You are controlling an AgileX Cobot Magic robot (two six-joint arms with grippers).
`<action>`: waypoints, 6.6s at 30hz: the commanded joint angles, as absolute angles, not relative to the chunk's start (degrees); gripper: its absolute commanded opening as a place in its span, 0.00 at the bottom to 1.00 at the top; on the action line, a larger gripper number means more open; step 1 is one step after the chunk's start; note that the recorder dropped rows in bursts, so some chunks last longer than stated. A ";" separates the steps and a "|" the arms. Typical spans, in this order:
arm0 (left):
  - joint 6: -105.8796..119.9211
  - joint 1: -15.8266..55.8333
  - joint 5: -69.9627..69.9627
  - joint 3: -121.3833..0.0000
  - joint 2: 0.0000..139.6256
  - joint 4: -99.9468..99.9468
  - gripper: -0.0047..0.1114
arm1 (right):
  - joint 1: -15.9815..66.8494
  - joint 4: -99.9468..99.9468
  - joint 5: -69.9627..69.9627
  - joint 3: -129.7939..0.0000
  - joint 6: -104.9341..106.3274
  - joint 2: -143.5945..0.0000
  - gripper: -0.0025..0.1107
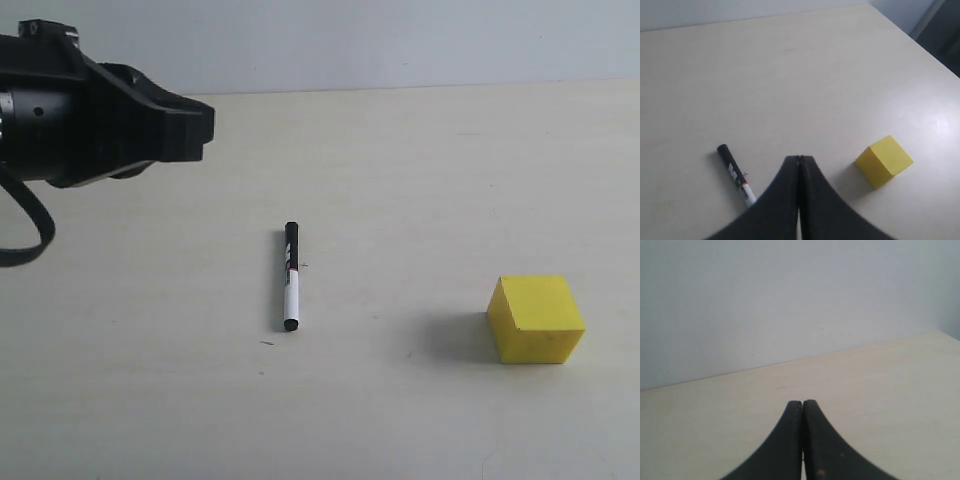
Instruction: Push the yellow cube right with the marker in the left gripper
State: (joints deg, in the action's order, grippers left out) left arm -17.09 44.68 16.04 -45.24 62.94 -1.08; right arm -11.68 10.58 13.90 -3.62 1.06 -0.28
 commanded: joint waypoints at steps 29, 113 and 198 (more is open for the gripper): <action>-16.51 17.13 9.46 -23.43 18.64 -0.63 0.04 | -11.94 10.52 13.58 -3.27 1.58 0.00 0.02; -4.95 8.43 18.25 0.00 0.00 0.00 0.04 | -11.94 7.39 13.30 -3.27 5.11 0.00 0.02; -4.95 8.43 18.25 0.00 0.00 0.00 0.04 | -5.94 9.43 17.69 0.00 7.33 0.00 0.02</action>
